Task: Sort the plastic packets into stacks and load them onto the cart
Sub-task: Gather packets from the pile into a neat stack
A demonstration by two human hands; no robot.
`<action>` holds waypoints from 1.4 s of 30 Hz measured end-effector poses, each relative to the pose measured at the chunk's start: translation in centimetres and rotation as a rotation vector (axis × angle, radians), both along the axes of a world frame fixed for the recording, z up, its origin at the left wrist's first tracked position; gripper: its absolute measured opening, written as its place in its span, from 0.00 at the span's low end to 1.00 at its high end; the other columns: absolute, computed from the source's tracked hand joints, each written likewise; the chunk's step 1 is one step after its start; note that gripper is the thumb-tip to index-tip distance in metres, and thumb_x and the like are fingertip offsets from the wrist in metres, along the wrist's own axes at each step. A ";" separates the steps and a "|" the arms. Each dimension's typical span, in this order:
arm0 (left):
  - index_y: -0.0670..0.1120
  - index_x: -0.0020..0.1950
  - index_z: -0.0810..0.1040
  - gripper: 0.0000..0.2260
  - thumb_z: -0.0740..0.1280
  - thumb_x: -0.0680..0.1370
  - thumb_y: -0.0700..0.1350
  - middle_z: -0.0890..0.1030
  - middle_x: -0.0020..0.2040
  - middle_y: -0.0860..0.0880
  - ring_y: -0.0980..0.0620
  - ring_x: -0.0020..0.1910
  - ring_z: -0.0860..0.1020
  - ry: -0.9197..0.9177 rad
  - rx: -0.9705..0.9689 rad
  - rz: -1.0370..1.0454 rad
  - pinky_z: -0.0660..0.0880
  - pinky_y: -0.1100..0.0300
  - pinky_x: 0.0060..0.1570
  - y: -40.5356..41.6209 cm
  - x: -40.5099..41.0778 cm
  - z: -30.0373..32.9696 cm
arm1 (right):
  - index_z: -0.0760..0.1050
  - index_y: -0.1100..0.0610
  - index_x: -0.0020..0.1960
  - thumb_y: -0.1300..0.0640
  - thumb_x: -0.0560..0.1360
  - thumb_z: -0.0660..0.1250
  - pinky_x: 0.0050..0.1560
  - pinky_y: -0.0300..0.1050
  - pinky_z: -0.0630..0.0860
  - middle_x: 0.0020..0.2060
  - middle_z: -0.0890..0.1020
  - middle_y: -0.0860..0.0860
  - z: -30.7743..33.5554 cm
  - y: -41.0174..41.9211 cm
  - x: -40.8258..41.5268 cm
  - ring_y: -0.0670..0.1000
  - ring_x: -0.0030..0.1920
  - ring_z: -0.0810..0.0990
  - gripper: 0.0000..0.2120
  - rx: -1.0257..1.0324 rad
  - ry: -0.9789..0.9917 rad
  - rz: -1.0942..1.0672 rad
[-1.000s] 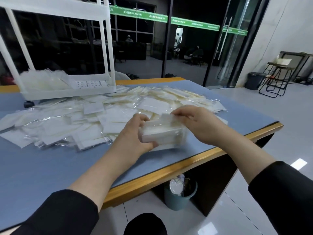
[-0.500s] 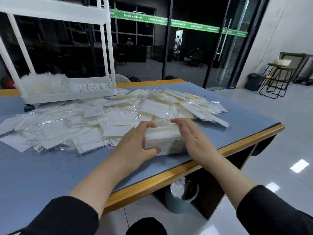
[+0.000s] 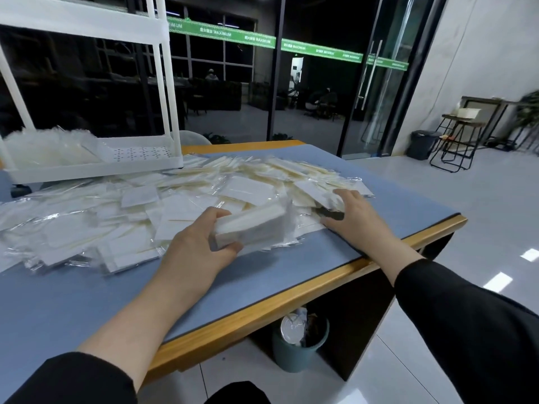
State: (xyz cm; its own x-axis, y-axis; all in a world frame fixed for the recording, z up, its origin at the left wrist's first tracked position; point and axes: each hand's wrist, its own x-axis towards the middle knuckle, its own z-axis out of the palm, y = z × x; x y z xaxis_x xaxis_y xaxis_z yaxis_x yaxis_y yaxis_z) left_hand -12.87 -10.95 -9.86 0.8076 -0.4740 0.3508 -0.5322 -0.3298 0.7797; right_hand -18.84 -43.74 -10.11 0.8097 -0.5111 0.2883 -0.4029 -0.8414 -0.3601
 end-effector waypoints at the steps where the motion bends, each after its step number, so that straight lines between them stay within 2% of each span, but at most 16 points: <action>1: 0.60 0.56 0.73 0.14 0.74 0.76 0.47 0.80 0.46 0.59 0.63 0.45 0.76 0.000 -0.011 0.004 0.70 0.72 0.40 0.0 0.0 0.0 | 0.63 0.49 0.75 0.42 0.74 0.70 0.62 0.58 0.74 0.72 0.69 0.51 -0.1 -0.2 0.3 0.57 0.68 0.71 0.33 -0.030 0.005 0.013; 6: 0.59 0.56 0.73 0.15 0.75 0.75 0.46 0.80 0.46 0.59 0.65 0.46 0.75 0.003 -0.031 0.031 0.69 0.72 0.40 -0.1 0.3 -0.1 | 0.64 0.46 0.73 0.50 0.81 0.61 0.51 0.54 0.76 0.66 0.74 0.52 -0.3 -1.0 1.5 0.61 0.61 0.76 0.22 -0.205 0.055 0.018; 11: 0.59 0.56 0.73 0.15 0.74 0.76 0.46 0.80 0.46 0.59 0.64 0.46 0.75 -0.006 -0.020 0.029 0.70 0.70 0.39 -0.2 0.5 -0.3 | 0.74 0.49 0.62 0.57 0.82 0.56 0.41 0.48 0.71 0.55 0.82 0.54 0.2 -1.7 1.9 0.61 0.51 0.80 0.12 -0.346 0.038 -0.030; 14: 0.59 0.58 0.73 0.15 0.74 0.76 0.47 0.80 0.48 0.58 0.61 0.45 0.76 -0.002 -0.021 0.035 0.70 0.72 0.39 -0.2 0.7 -0.4 | 0.76 0.50 0.59 0.57 0.82 0.56 0.38 0.47 0.68 0.50 0.82 0.55 1.2 -1.8 1.4 0.59 0.45 0.76 0.12 -0.270 -0.091 -0.051; 18: 0.57 0.58 0.74 0.15 0.75 0.76 0.46 0.81 0.48 0.57 0.61 0.46 0.76 0.005 -0.061 0.027 0.70 0.72 0.39 -0.1 0.9 -0.4 | 0.75 0.53 0.57 0.57 0.83 0.55 0.33 0.48 0.66 0.40 0.77 0.52 3.7 -0.6 -0.3 0.58 0.40 0.72 0.10 -0.160 -0.211 -0.004; 20: 0.58 0.56 0.74 0.14 0.75 0.76 0.45 0.81 0.46 0.57 0.62 0.45 0.75 0.010 -0.077 0.020 0.70 0.71 0.38 -0.1 0.8 -0.4 | 0.74 0.51 0.51 0.56 0.83 0.57 0.34 0.49 0.68 0.37 0.76 0.52 4.8 0.2 -1.2 0.59 0.39 0.73 0.07 -0.051 -0.250 0.057; 22: 0.58 0.54 0.75 0.14 0.75 0.76 0.44 0.81 0.44 0.58 0.63 0.45 0.75 0.026 -0.095 0.007 0.70 0.71 0.38 0.1 0.6 -0.1 | 0.74 0.49 0.50 0.55 0.83 0.59 0.40 0.51 0.74 0.40 0.80 0.52 6.0 1.6 -1.7 0.57 0.42 0.77 0.07 0.037 -0.276 0.138; 23: 0.58 0.53 0.75 0.13 0.75 0.76 0.44 0.81 0.44 0.60 0.63 0.44 0.76 0.034 -0.102 -0.001 0.70 0.71 0.39 0.4 0.5 0.1 | 0.76 0.48 0.50 0.55 0.83 0.59 0.42 0.48 0.75 0.42 0.81 0.49 6.8 2.7 -1.9 0.50 0.43 0.78 0.07 0.076 -0.290 0.188; 25: 0.59 0.51 0.76 0.13 0.76 0.75 0.43 0.81 0.45 0.64 0.63 0.44 0.77 0.049 -0.110 -0.011 0.70 0.71 0.39 1.6 0.6 0.6 | 0.76 0.45 0.50 0.56 0.84 0.59 0.38 0.36 0.72 0.41 0.81 0.42 8.4 5.3 -1.8 0.36 0.41 0.78 0.09 0.145 -0.313 0.314; 27: 0.62 0.50 0.77 0.15 0.76 0.75 0.43 0.81 0.44 0.64 0.63 0.43 0.78 0.048 -0.105 -0.004 0.70 0.71 0.39 3.8 0.8 1.2 | 0.75 0.40 0.49 0.57 0.84 0.59 0.39 0.31 0.70 0.39 0.80 0.40 9.7 8.3 -1.4 0.31 0.39 0.77 0.13 0.233 -0.310 0.436; 29: 0.63 0.50 0.77 0.16 0.77 0.74 0.43 0.81 0.44 0.65 0.65 0.43 0.78 0.052 -0.093 0.025 0.71 0.73 0.40 7.2 1.2 1.8 | 0.76 0.35 0.48 0.54 0.84 0.59 0.42 0.39 0.73 0.40 0.82 0.38 10.1 11.4 -0.3 0.35 0.40 0.79 0.15 0.241 -0.253 0.523; 31: 0.58 0.50 0.78 0.14 0.77 0.74 0.41 0.82 0.45 0.64 0.66 0.41 0.78 0.079 -0.084 0.069 0.71 0.74 0.40 11.5 1.4 2.4 | 0.76 0.32 0.48 0.56 0.84 0.60 0.45 0.43 0.75 0.41 0.82 0.34 10.1 15.0 1.2 0.36 0.41 0.79 0.18 0.237 -0.205 0.606; 34: 0.60 0.52 0.77 0.18 0.78 0.73 0.40 0.82 0.47 0.58 0.62 0.40 0.78 0.127 -0.076 0.160 0.72 0.71 0.42 18.8 1.5 2.8 | 0.77 0.41 0.48 0.62 0.81 0.64 0.44 0.36 0.73 0.41 0.83 0.35 10.0 21.5 4.0 0.36 0.41 0.80 0.15 0.299 -0.209 0.749; 37: 0.59 0.53 0.76 0.20 0.79 0.72 0.38 0.82 0.43 0.52 0.58 0.39 0.77 0.149 -0.083 0.281 0.73 0.66 0.43 25.2 1.4 2.9 | 0.77 0.46 0.46 0.60 0.80 0.67 0.38 0.31 0.70 0.39 0.83 0.41 9.4 28.3 6.9 0.38 0.36 0.78 0.09 0.335 -0.191 0.866; 40: 0.51 0.52 0.77 0.16 0.78 0.72 0.35 0.83 0.43 0.49 0.55 0.41 0.79 0.157 -0.127 0.338 0.75 0.65 0.45 30.0 1.0 3.0 | 0.77 0.46 0.49 0.56 0.80 0.67 0.45 0.44 0.74 0.40 0.83 0.45 8.8 34.6 9.4 0.47 0.41 0.79 0.05 0.306 -0.178 0.957; 42: 0.51 0.49 0.77 0.14 0.78 0.72 0.37 0.82 0.41 0.50 0.55 0.42 0.80 0.186 -0.142 0.359 0.75 0.61 0.46 32.4 0.9 2.2 | 0.76 0.45 0.51 0.54 0.80 0.65 0.47 0.49 0.76 0.39 0.82 0.45 8.2 38.0 10.6 0.51 0.43 0.79 0.04 0.280 -0.152 1.019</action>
State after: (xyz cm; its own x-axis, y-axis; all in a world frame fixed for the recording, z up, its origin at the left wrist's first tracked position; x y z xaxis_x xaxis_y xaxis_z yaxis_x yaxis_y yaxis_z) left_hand -12.01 21.47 -7.62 0.9682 -0.1086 0.2253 -0.2494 -0.3507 0.9027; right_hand -8.24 -5.73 -1.90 0.8578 0.3233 0.3997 0.5097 -0.6354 -0.5801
